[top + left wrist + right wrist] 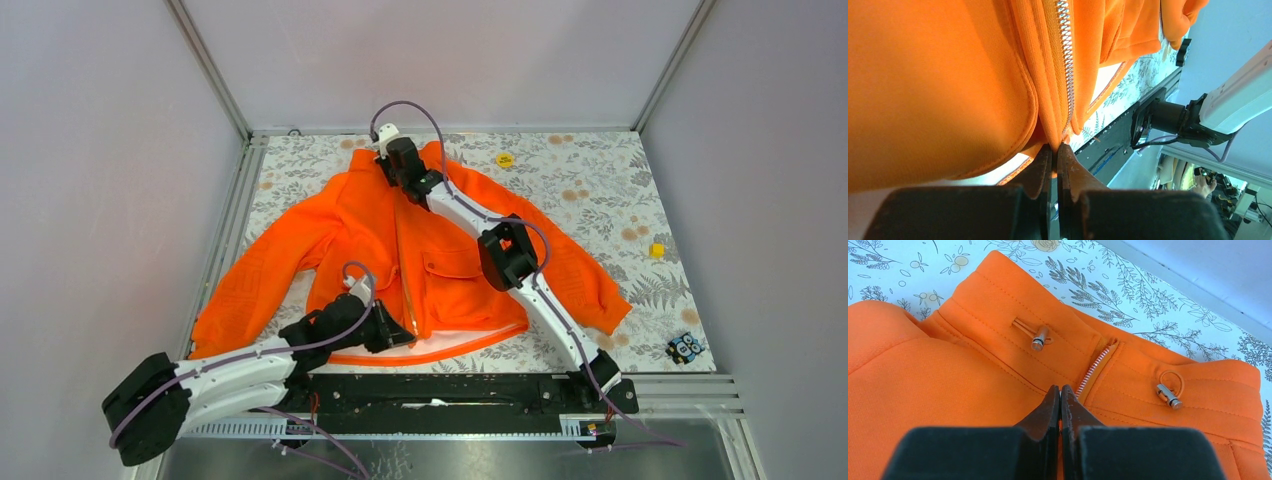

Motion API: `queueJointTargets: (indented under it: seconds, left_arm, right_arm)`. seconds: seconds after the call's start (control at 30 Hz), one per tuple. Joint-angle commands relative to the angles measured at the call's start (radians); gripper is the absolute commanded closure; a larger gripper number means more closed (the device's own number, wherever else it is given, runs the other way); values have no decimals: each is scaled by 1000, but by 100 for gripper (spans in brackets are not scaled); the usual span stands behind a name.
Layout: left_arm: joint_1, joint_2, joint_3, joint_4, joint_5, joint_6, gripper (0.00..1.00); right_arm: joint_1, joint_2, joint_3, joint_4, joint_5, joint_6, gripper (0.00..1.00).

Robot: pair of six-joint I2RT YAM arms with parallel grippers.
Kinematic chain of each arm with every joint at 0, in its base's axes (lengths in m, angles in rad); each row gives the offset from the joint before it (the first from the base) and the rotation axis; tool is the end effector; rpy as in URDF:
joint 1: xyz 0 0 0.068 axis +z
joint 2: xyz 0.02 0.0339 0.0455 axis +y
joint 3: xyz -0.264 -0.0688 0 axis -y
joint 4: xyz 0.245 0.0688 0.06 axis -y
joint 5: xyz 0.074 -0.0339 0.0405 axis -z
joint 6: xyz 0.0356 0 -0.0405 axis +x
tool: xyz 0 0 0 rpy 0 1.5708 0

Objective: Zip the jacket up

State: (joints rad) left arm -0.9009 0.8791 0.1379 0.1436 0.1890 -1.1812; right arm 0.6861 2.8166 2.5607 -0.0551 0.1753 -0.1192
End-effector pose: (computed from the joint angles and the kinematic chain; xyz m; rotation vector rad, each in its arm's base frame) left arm 0.0959 -0.1319 0.1344 -0.2260 2.5026 -1.2659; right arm 0.4884 0.3919 0.1605 -0.6256 1.7760 0.2246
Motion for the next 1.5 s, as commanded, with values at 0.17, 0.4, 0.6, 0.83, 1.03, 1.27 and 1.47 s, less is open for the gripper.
queueJointTargets:
  seconds: [0.17, 0.4, 0.6, 0.83, 1.03, 1.27, 1.47]
  left_arm:
    - [-111, 9, 19, -248, 192, 2, 100]
    - [-102, 29, 222, -207, 157, 143, 37]
    - [22, -35, 356, -305, 180, 269, 2]
    - [315, -66, 453, -366, 222, 327, 6]
    - [501, 223, 665, -281, 156, 275, 4]
    - [520, 681, 1017, -148, 94, 275, 17]
    - [457, 674, 882, -58, -83, 405, 25]
  right_arm:
    - [-137, -123, 100, 187, -69, 13, 100]
    - [-138, -512, -639, 410, -495, 38, 100]
    - [-192, -681, -1066, 739, -658, 125, 100]
    - [-212, -674, -1233, 1010, -783, 303, 100]
    - [-208, -648, -1263, 1083, -691, 341, 100]
    - [-188, -583, -1138, 828, -650, 390, 100]
    - [-186, -558, -1089, 734, -622, 499, 100]
